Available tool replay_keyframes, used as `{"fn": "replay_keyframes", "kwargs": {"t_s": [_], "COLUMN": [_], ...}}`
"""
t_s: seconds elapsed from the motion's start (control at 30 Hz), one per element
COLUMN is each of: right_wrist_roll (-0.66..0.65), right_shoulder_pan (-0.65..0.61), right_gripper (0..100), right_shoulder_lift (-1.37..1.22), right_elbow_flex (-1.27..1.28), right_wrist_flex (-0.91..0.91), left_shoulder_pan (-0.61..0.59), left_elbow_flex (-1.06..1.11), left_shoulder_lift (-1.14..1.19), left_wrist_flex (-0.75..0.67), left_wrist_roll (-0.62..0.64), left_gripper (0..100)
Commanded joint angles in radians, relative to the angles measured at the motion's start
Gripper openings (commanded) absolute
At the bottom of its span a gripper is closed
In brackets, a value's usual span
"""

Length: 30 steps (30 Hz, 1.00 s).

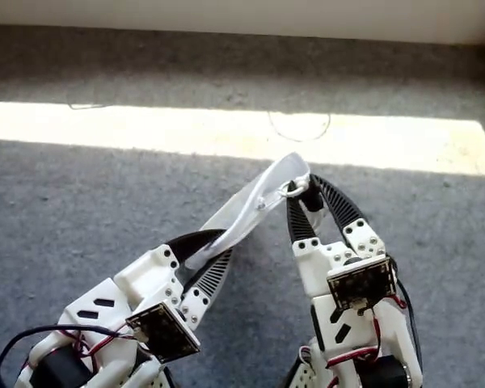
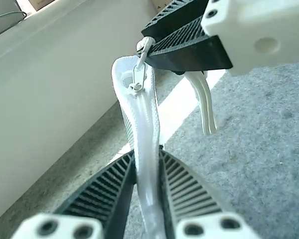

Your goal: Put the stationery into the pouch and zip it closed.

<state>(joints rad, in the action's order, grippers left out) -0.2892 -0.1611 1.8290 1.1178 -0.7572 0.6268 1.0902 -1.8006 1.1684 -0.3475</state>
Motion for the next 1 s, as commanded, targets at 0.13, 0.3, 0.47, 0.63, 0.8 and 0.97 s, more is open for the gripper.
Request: {"fn": "replay_keyframes", "kwargs": {"t_s": [0.13, 0.3, 0.47, 0.63, 0.8, 0.97], "right_wrist_roll": [0.014, 0.014, 0.014, 0.012, -0.078, -0.100], "right_shoulder_pan": [0.242, 0.285, 0.358, 0.414, 0.460, 0.495], "right_gripper": [0.7, 0.7, 0.7, 0.7, 0.7, 0.7], "right_shoulder_lift": [0.001, 0.001, 0.001, 0.005, 0.005, 0.007], "right_elbow_flex": [0.097, 0.154, 0.154, 0.188, 0.292, 0.331], "right_wrist_flex": [0.219, 0.262, 0.268, 0.282, 0.390, 0.401], "left_shoulder_pan": [-0.038, -0.038, -0.038, -0.038, -0.038, -0.038], "left_elbow_flex": [-0.002, -0.002, -0.002, -0.002, -0.002, -0.002], "left_shoulder_lift": [-0.010, -0.010, -0.010, -0.010, -0.010, -0.010], "left_wrist_flex": [0.023, 0.023, 0.023, 0.023, 0.023, 0.023], "left_wrist_roll": [0.008, 0.008, 0.008, 0.008, 0.009, 0.009], "left_gripper": [1, 1, 1, 1, 1, 1]}}
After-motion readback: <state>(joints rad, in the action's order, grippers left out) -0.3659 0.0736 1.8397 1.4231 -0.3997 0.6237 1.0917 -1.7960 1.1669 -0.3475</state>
